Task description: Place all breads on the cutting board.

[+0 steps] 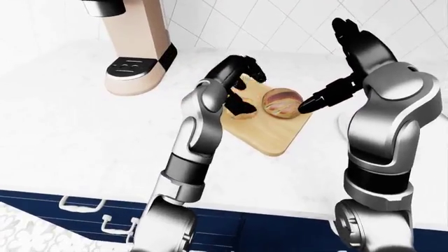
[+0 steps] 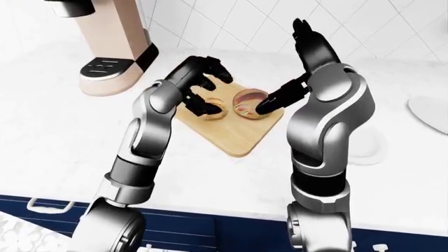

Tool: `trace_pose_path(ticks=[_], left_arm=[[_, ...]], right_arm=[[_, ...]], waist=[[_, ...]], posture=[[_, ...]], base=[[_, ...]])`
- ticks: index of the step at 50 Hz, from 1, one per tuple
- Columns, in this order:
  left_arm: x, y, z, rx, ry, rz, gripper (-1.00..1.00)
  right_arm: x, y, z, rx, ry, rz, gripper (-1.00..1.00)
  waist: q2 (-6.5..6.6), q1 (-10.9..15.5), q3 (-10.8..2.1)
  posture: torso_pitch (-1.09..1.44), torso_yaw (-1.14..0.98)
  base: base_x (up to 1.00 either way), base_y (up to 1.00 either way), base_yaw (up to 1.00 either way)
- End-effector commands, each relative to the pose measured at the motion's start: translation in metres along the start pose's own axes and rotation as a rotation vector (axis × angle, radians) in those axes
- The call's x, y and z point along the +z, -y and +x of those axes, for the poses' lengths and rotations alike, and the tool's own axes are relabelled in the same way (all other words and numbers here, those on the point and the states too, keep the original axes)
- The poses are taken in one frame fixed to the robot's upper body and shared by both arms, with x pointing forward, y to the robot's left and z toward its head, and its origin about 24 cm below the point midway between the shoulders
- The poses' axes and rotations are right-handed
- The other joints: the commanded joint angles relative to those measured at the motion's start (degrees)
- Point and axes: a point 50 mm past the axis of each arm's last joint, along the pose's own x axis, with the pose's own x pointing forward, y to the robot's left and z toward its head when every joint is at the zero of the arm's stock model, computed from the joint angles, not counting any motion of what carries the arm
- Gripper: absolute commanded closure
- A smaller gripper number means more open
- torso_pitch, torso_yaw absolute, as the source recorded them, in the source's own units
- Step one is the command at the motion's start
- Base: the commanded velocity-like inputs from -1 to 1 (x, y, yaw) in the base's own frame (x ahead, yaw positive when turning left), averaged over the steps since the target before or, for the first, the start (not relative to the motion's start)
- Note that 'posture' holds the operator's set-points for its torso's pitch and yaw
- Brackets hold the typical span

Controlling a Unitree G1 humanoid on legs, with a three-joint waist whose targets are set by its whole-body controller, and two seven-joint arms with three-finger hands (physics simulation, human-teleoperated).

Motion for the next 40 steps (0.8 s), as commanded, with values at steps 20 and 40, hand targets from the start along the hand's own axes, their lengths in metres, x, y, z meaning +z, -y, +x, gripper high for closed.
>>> trace_pose_path(ticks=[20, 40], left_arm=[[0.028, -0.074, 0.003, 0.158, 0.036, -0.044, -1.0], [0.005, -0.146, -0.109, 0.345, 0.042, -0.079, -1.0]], right_arm=[[0.032, 0.015, 0.013, -0.06, 0.062, 0.015, -1.0], [0.018, 0.081, -0.059, -0.185, 0.081, 0.012, -1.0]], waist=[[0.11, -0.17, -1.56], [0.91, -0.33, -0.28]], posture=[[0.0, 0.0], [0.0, 0.0]], base=[[0.0, 0.0, 0.0], [0.0, 0.0, 0.0]])
